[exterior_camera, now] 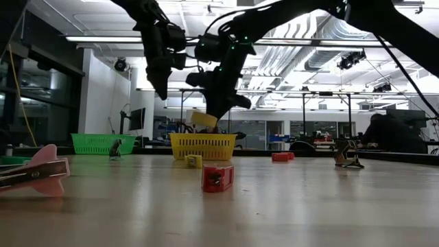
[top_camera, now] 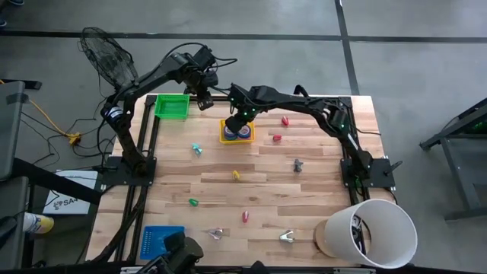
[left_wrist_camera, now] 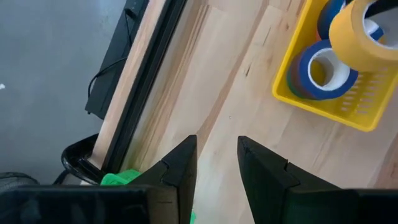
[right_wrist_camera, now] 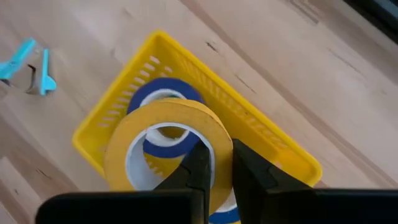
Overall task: Pick and place Stapler, Stapler remover, tape
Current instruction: Put the yellow tape into the yellow bin, then put the red stapler into the green bin
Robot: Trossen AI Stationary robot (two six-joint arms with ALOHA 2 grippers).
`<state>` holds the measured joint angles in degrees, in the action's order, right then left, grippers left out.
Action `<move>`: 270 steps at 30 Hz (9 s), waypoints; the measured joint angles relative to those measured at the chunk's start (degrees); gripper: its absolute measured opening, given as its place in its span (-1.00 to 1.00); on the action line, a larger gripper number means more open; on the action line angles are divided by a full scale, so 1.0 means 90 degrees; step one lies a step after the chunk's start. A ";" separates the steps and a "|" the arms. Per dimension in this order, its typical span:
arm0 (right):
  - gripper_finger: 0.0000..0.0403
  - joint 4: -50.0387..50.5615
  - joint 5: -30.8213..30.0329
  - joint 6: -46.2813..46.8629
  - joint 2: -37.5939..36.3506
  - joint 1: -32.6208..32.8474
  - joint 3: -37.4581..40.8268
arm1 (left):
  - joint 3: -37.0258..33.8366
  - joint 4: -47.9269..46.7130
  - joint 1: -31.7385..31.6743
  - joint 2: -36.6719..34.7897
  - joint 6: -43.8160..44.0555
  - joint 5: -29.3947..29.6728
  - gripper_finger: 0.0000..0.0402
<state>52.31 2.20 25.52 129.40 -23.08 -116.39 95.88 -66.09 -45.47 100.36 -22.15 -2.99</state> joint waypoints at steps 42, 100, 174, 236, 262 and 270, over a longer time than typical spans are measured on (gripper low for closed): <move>-0.46 0.0170 -0.0015 0.0165 0.0282 0.0076 0.0036 | 0.0002 -0.0006 0.0010 0.0000 0.0663 0.2939 -0.44; -0.01 0.1078 -0.0901 -0.6037 -0.0884 -0.0148 0.3218 | 0.0007 -0.0245 0.0007 0.0000 0.0614 0.2048 -0.44; -0.78 -0.3183 -0.4265 -0.5414 -0.3750 0.0457 0.3654 | 0.0005 0.4248 0.1373 0.0000 0.2994 -0.1326 -0.44; -0.78 -0.3871 -0.3775 -0.5557 -0.3755 0.0440 0.3652 | 0.0005 0.4841 0.1493 -0.0002 0.3980 -0.1517 -0.71; 0.13 -0.3833 -0.3692 -0.5466 -0.3756 0.0445 0.3642 | 0.0005 0.4834 0.1525 -0.0002 0.3971 -0.1535 -0.71; 0.17 -0.3346 -0.3934 -0.5228 -0.3757 0.0447 0.3642 | 0.0005 0.4581 0.1520 -0.0002 0.3809 -0.1248 -0.71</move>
<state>22.20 -33.21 -21.53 95.59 -19.05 -83.61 95.92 -24.87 -31.80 100.33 12.13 -14.22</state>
